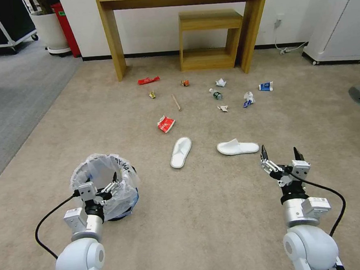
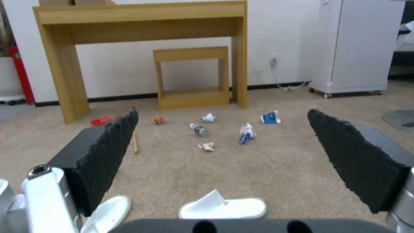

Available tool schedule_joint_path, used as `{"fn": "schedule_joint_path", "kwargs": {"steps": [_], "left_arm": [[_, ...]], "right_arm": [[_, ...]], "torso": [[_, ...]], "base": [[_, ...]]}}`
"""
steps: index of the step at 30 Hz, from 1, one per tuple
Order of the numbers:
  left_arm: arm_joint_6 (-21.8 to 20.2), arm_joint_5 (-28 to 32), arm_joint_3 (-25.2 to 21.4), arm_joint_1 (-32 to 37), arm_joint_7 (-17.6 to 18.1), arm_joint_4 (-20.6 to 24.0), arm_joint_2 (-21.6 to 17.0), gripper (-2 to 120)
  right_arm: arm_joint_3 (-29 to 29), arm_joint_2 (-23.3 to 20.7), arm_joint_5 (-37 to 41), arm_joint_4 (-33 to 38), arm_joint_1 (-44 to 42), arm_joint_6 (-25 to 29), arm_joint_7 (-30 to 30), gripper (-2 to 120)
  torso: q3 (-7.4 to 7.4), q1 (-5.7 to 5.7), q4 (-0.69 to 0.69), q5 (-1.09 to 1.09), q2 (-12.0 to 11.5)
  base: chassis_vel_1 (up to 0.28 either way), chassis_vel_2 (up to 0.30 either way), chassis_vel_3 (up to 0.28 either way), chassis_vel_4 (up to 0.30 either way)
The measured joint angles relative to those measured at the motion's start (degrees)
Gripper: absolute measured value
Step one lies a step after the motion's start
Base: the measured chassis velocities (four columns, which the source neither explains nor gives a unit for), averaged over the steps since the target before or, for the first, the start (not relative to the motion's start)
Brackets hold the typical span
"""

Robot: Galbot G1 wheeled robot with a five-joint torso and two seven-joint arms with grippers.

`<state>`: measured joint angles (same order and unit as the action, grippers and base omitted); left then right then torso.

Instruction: Pick up the trash bin and place the garbage on the floor into it.

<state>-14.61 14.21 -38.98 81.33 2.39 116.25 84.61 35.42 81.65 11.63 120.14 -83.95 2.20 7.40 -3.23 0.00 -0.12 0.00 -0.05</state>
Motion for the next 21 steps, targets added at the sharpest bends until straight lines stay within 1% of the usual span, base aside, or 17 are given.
{"fn": "schedule_joint_path", "kwargs": {"steps": [21], "left_arm": [[0.1, -0.2, 0.1, -0.5, 0.0, -0.8, 0.0, 100]], "right_arm": [[0.1, 0.0, -0.3, -0.6, 0.3, 0.5, 0.1, 100]], "torso": [[0.00, 0.00, 0.00, 0.00, 0.0]], "base": [[0.000, 0.000, 0.000, 0.000]]}}
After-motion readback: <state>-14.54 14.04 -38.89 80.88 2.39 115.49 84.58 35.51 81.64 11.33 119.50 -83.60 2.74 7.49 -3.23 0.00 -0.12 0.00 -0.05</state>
